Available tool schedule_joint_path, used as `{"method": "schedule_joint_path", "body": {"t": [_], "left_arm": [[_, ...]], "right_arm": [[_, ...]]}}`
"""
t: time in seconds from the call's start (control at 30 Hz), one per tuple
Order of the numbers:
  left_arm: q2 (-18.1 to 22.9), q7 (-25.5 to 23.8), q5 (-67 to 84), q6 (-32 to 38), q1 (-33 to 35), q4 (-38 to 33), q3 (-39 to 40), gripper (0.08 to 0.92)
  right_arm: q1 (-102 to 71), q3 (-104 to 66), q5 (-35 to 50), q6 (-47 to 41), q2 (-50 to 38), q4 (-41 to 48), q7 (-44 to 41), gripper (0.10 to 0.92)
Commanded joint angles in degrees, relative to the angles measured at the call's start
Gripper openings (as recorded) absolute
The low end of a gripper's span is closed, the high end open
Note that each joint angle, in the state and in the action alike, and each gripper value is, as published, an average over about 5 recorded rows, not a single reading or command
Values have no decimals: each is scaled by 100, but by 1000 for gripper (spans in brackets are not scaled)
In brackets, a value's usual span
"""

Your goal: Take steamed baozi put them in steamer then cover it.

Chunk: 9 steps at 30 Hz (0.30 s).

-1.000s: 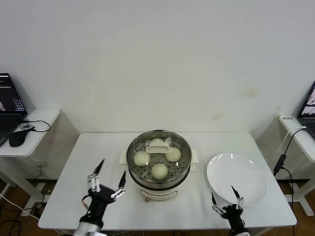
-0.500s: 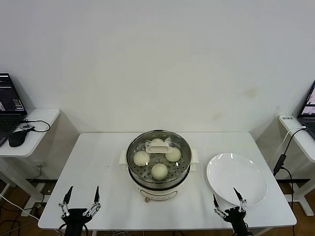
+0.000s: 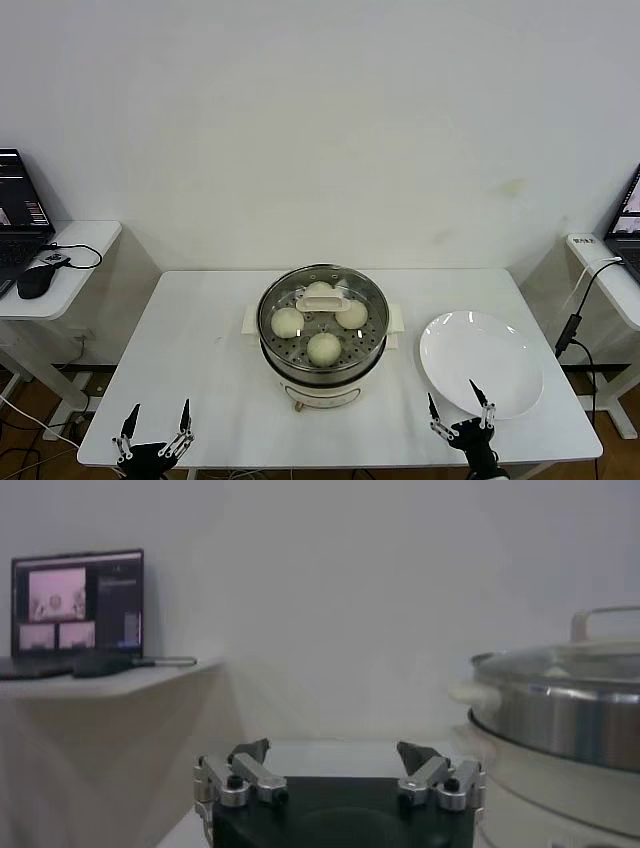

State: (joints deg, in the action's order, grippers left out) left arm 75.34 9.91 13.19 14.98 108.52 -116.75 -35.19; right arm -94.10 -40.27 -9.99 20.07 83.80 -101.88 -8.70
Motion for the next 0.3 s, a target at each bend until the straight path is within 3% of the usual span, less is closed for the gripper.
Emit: {"method": "schedule_joint_path", "body": {"t": [0.03,0.3], "left_arm": [[-17,-45,249,23,84,162,-105,823],[-34,-85,214,14,96,193,-105,823]], "right_arm": [[1,22,-1,-16,24,-24,-10,823],[-15,34,-15,0,39,-28,-10,823]]}}
